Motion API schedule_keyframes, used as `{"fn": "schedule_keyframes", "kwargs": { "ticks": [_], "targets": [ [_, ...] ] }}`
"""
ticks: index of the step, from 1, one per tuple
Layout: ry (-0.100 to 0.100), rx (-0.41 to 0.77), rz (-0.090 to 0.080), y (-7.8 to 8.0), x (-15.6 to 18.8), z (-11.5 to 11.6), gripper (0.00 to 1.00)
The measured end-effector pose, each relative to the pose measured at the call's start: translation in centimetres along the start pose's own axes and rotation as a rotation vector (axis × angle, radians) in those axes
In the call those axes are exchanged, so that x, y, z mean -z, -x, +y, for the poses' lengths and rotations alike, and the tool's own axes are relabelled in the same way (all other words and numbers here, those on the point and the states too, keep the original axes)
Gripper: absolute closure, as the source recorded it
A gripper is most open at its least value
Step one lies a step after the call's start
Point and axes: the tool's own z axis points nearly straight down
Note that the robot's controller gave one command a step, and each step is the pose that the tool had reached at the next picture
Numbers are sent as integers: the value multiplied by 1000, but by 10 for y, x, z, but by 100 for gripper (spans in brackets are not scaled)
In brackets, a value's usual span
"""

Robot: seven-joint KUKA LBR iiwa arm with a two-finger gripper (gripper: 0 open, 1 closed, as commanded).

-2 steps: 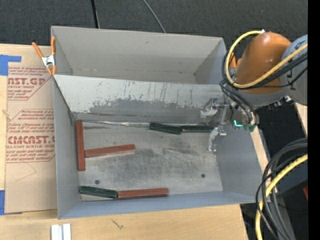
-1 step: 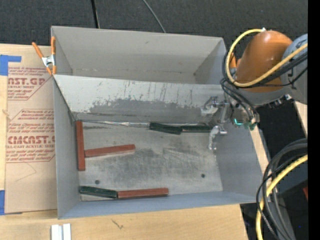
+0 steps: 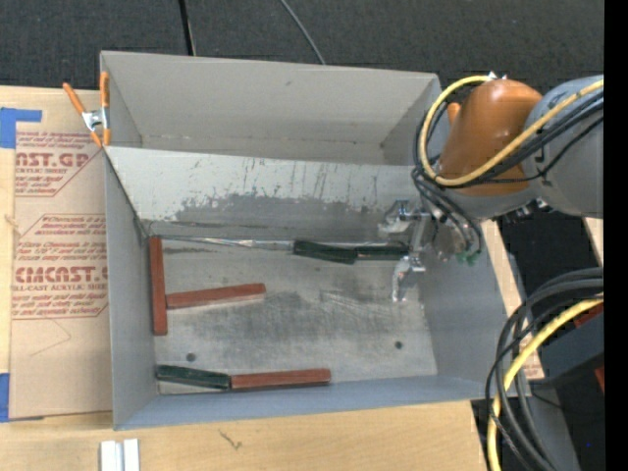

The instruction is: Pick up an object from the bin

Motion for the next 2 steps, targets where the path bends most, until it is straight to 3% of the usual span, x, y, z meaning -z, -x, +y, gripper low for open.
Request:
{"fn": "schedule_keyframes", "kwargs": {
  "ticks": [1,2],
  "targets": [
    [2,-42,2,0,-42,-45,0],
    [-5,-170,-15,0,-49,-41,0]
  ]
}}
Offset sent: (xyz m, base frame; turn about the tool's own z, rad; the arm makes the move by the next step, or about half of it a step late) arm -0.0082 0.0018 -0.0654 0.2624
